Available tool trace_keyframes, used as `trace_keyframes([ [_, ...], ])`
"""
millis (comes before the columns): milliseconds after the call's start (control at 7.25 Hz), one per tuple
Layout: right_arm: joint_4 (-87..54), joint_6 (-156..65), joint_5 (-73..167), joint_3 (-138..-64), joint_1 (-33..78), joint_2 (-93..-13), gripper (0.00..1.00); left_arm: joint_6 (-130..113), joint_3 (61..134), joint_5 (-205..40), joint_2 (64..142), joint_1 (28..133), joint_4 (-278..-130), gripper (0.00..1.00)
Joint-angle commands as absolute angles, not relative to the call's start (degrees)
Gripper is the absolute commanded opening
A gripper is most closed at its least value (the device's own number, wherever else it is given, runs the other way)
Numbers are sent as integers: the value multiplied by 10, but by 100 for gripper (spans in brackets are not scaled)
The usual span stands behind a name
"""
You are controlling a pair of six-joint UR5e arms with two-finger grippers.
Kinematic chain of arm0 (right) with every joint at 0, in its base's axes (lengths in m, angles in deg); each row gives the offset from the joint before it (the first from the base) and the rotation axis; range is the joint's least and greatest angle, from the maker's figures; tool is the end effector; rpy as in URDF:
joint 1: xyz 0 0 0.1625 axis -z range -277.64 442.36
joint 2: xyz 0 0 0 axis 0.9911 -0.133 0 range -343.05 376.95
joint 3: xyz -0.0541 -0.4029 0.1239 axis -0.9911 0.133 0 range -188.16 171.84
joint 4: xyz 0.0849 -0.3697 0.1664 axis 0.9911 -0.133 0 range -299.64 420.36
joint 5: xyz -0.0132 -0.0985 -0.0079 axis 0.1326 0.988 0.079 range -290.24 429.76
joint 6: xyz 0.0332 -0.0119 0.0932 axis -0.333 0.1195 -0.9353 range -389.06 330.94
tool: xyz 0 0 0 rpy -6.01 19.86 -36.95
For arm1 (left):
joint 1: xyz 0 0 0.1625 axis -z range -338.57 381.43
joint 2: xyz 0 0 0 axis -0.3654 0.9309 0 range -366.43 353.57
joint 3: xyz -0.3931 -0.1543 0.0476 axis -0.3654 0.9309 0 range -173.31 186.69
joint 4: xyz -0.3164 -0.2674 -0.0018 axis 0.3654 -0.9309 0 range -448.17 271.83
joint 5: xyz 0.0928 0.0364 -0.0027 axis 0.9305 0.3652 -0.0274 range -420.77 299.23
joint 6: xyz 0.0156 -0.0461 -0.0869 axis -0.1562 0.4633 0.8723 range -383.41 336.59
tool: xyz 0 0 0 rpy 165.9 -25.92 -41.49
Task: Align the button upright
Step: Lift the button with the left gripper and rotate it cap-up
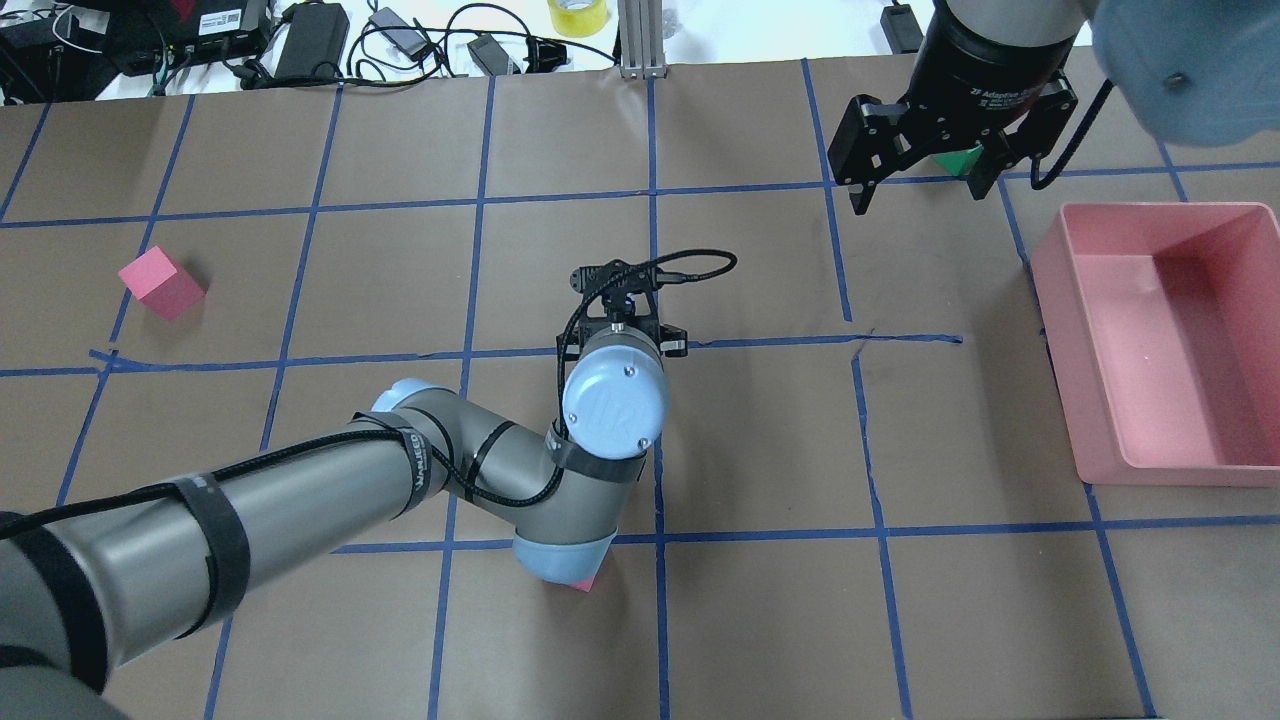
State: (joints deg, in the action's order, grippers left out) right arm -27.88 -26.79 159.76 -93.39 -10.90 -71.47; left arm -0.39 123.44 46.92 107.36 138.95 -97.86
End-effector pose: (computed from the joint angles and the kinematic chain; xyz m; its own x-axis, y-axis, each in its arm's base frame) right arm 0.1618 -0.4970 0.5120 -0.9953 -0.0963 0.0009 -0.0963 0.9950 -0.0249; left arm -0.3476 -0.4441 0.2158 -0.9986 -0.0190 -0.0486 0.0115 0.8283 -0.5601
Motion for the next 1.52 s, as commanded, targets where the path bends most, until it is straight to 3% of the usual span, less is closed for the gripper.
trace_keyframes([
  [0,-279,-268,1598,-934,-109,-715,100,-4,1149,425,1002,1363,-1281,0],
  [276,-279,-268,1599,-934,-109,-715,100,-6,1059,364,978,1319,-1528,0],
  [966,-279,-269,1599,-934,-109,-715,100,12,1040,247,996,1273,-1681,0],
  [1379,-279,-268,1599,-934,-109,-715,100,192,1011,117,1021,1243,-1705,0],
])
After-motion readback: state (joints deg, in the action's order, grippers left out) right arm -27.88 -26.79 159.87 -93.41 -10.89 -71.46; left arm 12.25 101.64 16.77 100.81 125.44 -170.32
